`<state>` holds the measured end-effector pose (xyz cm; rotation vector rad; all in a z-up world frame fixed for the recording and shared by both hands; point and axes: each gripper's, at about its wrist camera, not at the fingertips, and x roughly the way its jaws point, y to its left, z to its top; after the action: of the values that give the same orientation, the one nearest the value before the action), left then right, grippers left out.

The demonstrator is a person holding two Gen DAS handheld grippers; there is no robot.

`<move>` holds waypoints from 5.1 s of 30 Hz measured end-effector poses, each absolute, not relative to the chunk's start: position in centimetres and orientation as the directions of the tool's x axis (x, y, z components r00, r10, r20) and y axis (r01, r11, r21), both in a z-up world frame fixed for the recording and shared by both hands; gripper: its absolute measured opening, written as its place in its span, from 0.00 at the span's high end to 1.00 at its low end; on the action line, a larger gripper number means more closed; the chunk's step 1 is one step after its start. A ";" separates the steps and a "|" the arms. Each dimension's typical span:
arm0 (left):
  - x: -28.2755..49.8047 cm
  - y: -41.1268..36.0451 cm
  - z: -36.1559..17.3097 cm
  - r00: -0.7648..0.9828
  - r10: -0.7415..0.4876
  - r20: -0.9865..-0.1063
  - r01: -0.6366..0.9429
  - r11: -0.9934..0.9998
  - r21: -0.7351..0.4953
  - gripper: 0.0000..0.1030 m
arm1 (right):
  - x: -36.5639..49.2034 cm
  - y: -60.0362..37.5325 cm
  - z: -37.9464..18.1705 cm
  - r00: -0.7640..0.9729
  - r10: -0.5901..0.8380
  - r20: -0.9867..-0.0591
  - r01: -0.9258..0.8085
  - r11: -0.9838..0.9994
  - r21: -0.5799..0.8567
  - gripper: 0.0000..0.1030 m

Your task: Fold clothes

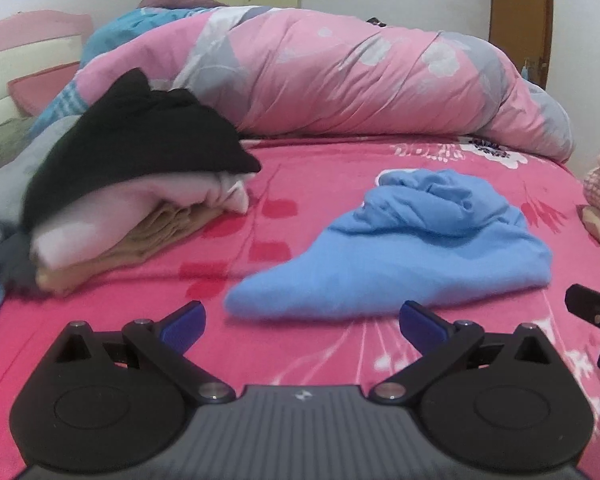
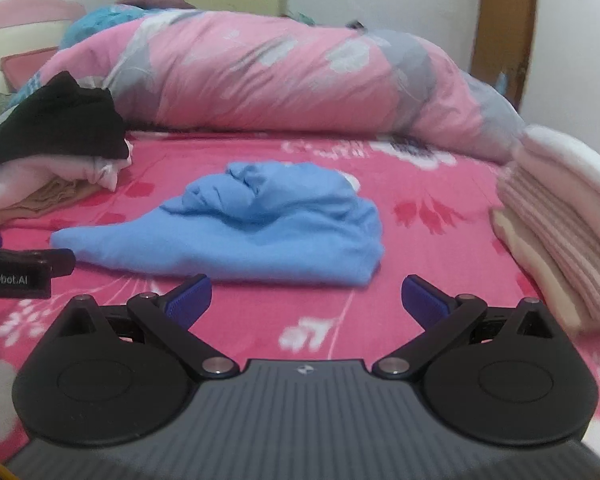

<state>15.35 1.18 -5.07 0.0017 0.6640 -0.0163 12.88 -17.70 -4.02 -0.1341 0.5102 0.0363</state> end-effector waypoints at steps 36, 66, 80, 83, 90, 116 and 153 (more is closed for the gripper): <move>14.4 -2.3 -5.6 0.792 -0.263 -0.551 0.305 0.952 -0.016 0.96 | 14.6 -28.7 -1.0 0.879 0.453 -0.151 -0.305 0.775 0.553 0.97; 4.4 9.0 -4.8 0.720 -0.327 -0.612 0.231 0.945 -0.233 0.18 | 9.1 -15.8 0.5 0.680 0.530 -0.506 -0.310 0.834 0.457 0.49; 7.2 0.8 -6.3 0.713 -0.315 -0.626 0.278 0.947 -0.161 0.17 | 4.9 -20.1 -3.3 0.772 0.447 -0.453 -0.453 0.886 0.101 0.48; 7.9 0.5 -6.2 0.720 -0.299 -0.626 0.245 0.954 -0.173 0.23 | 3.5 -19.3 -4.4 0.745 0.511 -0.429 -0.531 0.843 0.083 0.59; 7.8 -0.2 -6.0 0.720 -0.267 -0.641 0.237 0.962 -0.135 0.48 | 3.2 -22.4 -4.6 0.843 0.393 -0.368 -0.381 0.918 0.108 0.97; 4.9 -0.7 -2.8 0.737 -0.339 -0.584 0.325 0.936 -0.132 0.34 | -0.6 -26.1 -1.8 0.771 0.583 -0.255 -0.505 0.804 0.313 0.40; -0.9 2.1 -3.2 0.728 -0.422 -0.540 0.489 0.872 -0.022 0.19 | 1.7 -23.0 -4.0 0.714 0.555 -0.426 -0.415 0.826 0.381 0.54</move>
<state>-0.87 2.09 -3.18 0.1247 0.5631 -0.5034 1.69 -23.02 -4.04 0.2670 0.5557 0.5443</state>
